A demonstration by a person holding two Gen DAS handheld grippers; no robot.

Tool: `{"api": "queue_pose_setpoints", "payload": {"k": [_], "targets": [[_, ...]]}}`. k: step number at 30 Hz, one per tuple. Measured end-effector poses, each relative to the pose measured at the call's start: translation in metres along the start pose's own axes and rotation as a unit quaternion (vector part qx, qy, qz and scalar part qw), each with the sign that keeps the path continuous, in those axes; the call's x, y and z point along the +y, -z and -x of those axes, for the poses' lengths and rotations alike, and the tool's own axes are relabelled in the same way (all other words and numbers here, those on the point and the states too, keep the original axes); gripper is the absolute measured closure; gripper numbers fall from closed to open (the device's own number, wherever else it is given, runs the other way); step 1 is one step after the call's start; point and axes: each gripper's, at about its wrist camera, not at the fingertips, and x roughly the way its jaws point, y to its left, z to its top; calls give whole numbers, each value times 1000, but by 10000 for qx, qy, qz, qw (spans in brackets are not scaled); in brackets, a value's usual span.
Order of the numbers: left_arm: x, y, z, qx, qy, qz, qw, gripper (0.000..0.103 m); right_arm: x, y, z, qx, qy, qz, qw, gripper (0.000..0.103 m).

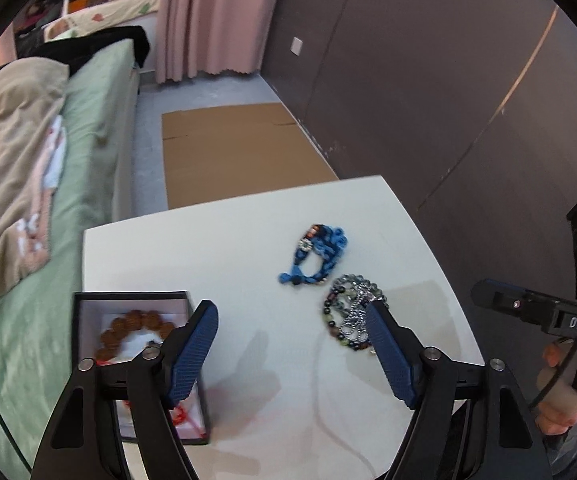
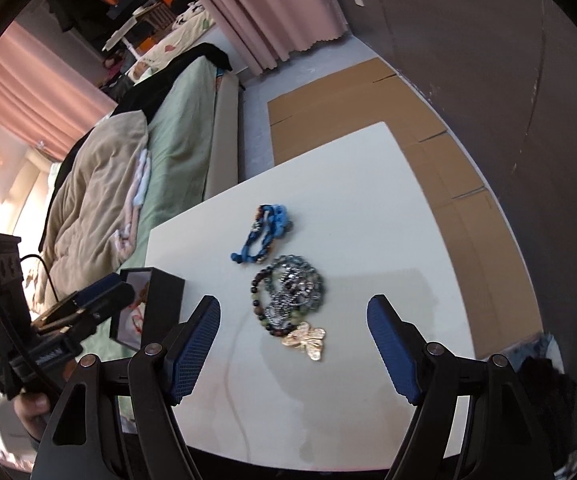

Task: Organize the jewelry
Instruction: 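Grasp the silver chain necklace pendant with the left gripper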

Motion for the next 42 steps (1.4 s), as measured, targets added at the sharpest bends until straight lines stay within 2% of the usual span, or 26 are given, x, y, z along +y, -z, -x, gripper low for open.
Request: {"api": "queue_pose_setpoints", "payload": {"k": [8,19,21,26,31,37,42], "targets": [[-27,3,-39,431,33,-188,9989,52,-32,0,-6,64,-69,-214,9997,28],[-65,-7,-84,762,177,-402,9961,63,-66,-9,-3,18,-240,-534,9983,28],[-68,-11,-96,873,226,-291,9955,71,-75,-9,-5,52,-255,-626,9977,28],[-75,-20,-116,1031,236,-200,9942,78,-94,-10,-5,61,-272,-815,9963,28],[-85,-23,-128,1096,196,-374,9931,78,-101,-12,-1,13,-315,-885,9956,28],[-85,-16,-140,1239,-169,-611,9903,78,-107,-14,0,35,-326,-905,9954,28],[-81,-9,-137,1330,-90,-675,9888,78,-107,-15,1,23,-320,-894,9955,28]]}}
